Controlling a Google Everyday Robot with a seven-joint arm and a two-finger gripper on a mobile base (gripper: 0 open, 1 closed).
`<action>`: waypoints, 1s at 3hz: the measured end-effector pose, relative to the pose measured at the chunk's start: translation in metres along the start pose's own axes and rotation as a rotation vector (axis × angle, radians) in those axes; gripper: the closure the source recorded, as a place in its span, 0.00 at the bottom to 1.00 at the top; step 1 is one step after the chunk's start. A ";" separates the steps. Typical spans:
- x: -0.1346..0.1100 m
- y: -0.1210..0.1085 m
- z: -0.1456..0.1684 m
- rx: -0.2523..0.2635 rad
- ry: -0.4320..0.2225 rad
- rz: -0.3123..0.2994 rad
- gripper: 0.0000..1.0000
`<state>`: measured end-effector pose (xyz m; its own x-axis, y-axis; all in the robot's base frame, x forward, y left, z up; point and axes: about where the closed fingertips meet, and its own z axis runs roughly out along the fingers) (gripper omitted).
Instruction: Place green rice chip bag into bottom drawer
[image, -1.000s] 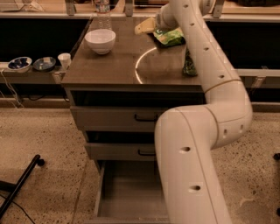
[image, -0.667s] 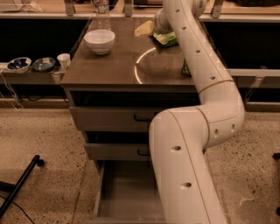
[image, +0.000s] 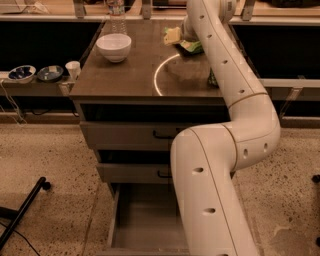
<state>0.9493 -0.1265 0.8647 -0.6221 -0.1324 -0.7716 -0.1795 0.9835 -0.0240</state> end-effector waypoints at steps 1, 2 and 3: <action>0.002 -0.004 -0.001 0.031 0.018 -0.031 0.23; 0.012 0.001 0.001 0.054 0.072 -0.096 0.54; 0.022 0.006 0.003 0.049 0.114 -0.121 0.77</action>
Offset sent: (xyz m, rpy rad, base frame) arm 0.0630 -0.0205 0.0311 -0.1755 0.0566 0.0184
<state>0.9372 -0.1227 0.8456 -0.6810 -0.2604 -0.6844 -0.2222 0.9640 -0.1457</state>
